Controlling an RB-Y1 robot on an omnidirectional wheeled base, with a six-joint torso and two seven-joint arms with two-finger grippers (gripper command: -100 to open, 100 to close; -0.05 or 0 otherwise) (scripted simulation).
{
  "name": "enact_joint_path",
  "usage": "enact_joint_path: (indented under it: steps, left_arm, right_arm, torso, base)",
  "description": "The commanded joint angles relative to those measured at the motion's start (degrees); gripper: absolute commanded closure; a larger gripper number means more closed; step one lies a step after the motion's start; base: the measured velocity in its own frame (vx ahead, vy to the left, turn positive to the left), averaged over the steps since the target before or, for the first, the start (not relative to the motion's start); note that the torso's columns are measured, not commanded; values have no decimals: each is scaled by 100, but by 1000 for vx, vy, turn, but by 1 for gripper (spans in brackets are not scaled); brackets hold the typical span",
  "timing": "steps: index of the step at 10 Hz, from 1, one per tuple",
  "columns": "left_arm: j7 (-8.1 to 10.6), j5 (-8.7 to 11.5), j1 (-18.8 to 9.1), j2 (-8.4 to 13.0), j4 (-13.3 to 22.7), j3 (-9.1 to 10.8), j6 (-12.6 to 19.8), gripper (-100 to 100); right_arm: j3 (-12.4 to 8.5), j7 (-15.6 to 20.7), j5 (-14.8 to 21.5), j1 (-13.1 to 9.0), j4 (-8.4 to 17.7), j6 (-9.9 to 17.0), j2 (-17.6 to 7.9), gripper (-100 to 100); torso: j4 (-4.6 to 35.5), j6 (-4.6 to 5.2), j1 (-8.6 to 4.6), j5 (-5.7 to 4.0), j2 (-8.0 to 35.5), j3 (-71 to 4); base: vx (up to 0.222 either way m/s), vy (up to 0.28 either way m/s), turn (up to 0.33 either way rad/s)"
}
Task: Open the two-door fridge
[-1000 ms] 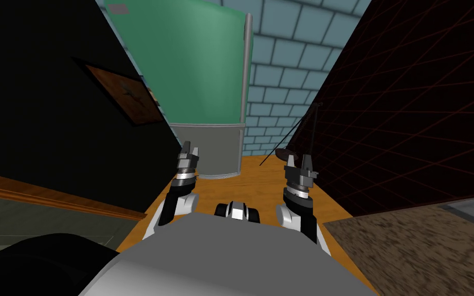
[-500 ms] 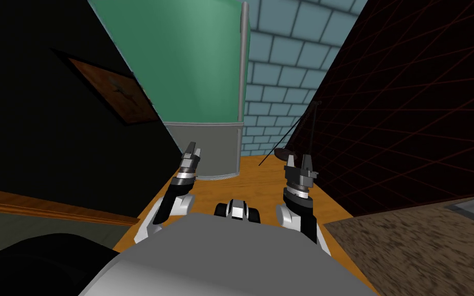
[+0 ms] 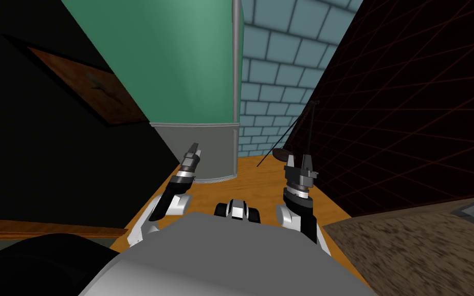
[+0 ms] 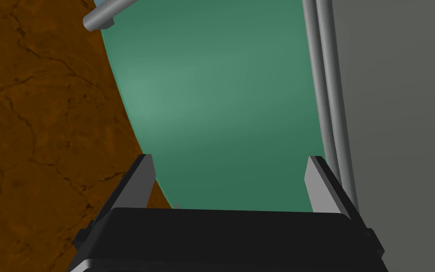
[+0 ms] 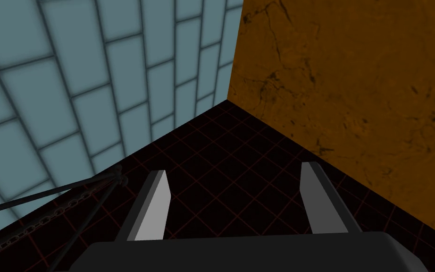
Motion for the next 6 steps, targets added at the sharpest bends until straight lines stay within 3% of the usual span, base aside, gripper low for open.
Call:
enact_joint_path:
  steps: [1,6]
  left_arm:
    - [12,7,-23,125,-56,87,422,-100]
    - [31,19,-37,351,-201,239,1141,-100]
  right_arm:
    - [0,0,0,0,0,0,0,0]
    - [0,0,0,0,0,0,0,0]
  torso:
    - [2,0,3,1,5,4]
    - [1,0,10,3,4,3]
  base:
    - [106,-63,-62]
    - [113,-48,-49]
